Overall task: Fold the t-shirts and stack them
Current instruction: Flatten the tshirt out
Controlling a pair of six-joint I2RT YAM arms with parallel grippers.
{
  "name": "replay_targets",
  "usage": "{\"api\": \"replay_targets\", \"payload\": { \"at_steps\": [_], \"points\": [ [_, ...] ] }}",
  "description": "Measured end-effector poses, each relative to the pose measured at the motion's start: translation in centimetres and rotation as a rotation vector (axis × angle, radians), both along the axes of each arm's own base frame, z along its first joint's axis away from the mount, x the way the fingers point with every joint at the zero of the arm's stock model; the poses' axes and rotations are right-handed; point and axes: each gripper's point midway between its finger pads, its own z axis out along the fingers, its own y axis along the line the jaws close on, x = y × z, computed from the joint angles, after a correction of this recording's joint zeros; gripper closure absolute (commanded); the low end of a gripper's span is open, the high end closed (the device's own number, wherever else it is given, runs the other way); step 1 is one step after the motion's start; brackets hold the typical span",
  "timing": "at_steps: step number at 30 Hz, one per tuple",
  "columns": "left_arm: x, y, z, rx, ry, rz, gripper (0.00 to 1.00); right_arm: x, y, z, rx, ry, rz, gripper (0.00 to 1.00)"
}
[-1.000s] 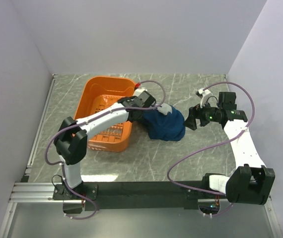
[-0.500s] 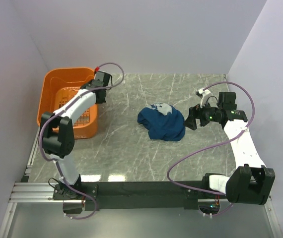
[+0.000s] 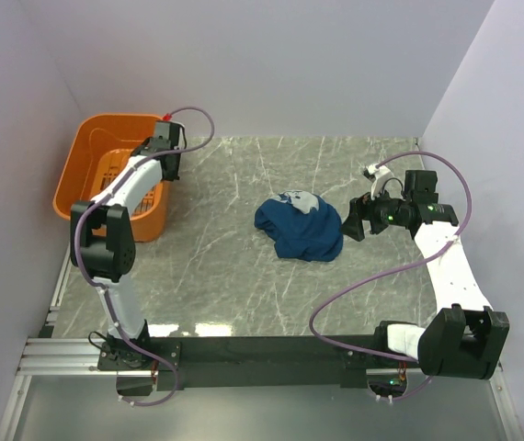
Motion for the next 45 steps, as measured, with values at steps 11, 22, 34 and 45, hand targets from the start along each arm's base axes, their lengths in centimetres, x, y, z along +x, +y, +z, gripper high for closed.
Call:
{"api": "replay_targets", "payload": {
  "at_steps": [11, 22, 34, 45],
  "points": [
    [1.2, 1.8, 1.6, -0.015, -0.047, 0.004, 0.35, 0.0, 0.0, -0.1, -0.002, 0.003, 0.009, 0.07],
    [-3.6, -2.3, 16.4, -0.252, -0.390, -0.129, 0.24, -0.2, 4.1, -3.1, -0.078, 0.077, 0.265, 0.08],
    [-12.6, -11.6, 12.8, -0.594, -0.323, -0.402, 0.21, -0.7, 7.9, -10.2, -0.240, 0.227, 0.383, 0.24],
    [-14.5, -19.7, 8.6, -0.724, -0.203, -0.511, 0.24, 0.0, 7.1, -12.6, -0.349, 0.283, 0.326, 1.00]
  ]
}}
